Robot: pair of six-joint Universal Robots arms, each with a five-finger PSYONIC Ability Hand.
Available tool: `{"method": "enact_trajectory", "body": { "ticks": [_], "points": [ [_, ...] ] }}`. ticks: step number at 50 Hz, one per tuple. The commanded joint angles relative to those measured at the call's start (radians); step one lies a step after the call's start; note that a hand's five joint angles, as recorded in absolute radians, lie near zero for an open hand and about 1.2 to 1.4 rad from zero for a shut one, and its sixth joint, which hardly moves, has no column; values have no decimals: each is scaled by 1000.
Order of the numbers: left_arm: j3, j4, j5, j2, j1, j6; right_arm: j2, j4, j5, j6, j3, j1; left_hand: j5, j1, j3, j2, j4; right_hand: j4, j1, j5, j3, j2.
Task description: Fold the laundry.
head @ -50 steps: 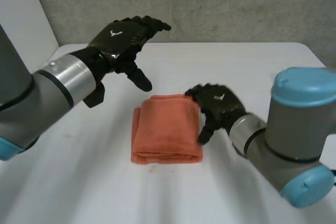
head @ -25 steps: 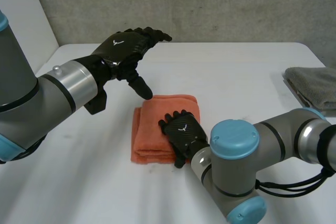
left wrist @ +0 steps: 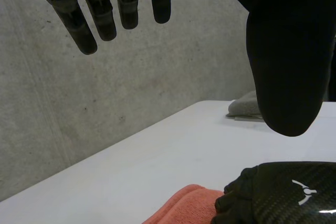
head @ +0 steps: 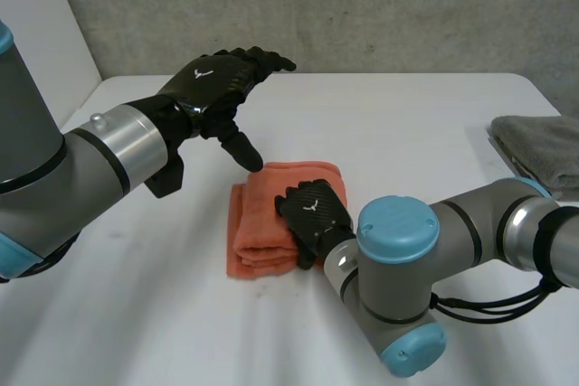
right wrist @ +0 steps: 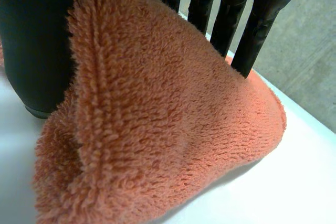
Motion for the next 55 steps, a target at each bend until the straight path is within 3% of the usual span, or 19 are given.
{"method": "enact_trajectory", "body": {
  "ticks": [1, 2, 6, 13, 18, 25, 30, 35, 41, 43, 50, 55],
  "points": [
    [0, 0, 0, 3, 0, -2, 8, 7, -5, -3, -20, 0, -38, -9, -23, -17, -17, 134, 223, 185, 134, 135],
    [0, 0, 0, 3, 0, -2, 13, 7, -5, -3, -20, 0, -38, -9, -23, -17, -17, 186, 276, 238, 186, 188],
    [0, 0, 0, 4, 0, -2, 27, 10, -8, -12, -25, -2, -38, -9, -23, -17, -17, 833, 922, 885, 833, 834],
    [-2, 0, 0, 4, 2, -2, -67, 27, -10, -103, 3, -28, -38, -9, -23, -17, -17, 835, 924, 886, 835, 836],
    [-2, 0, 0, 4, 2, -2, -116, 67, -42, -250, 42, -127, -38, -9, -23, -17, -17, 835, 924, 886, 835, 836],
    [-8, 0, -2, 4, 0, -2, -117, 70, -165, -459, 44, -333, -38, -9, -23, -17, -17, 835, 924, 886, 835, 836],
    [-17, 1, -2, 1, 0, -1, -104, 68, -304, -542, -60, -500, -38, -9, -23, -17, -17, 835, 924, 886, 835, 836],
    [-20, 1, -2, -7, 0, -1, -61, 77, -370, -508, -267, -594, -38, -9, -23, -17, -17, 835, 924, 886, 835, 836],
    [-25, 3, -3, -10, 0, -1, 11, 99, -406, -366, -569, -709, -35, -6, -20, -14, -14, 835, 924, 886, 835, 836],
    [-25, 3, -3, -10, 2, -1, 36, 104, -455, -297, -664, -753, -37, -9, -23, -17, -17, 835, 924, 886, 835, 836],
    [-37, 3, -3, -10, 2, -2, 117, 96, -637, -143, -775, -880, -38, -9, -23, -17, -17, 835, 924, 886, 835, 836],
    [-45, 3, -3, -11, 2, -2, 175, 93, -731, -134, -771, -975, -38, -9, -23, -17, -17, 835, 924, 886, 835, 836]
  ]
}}
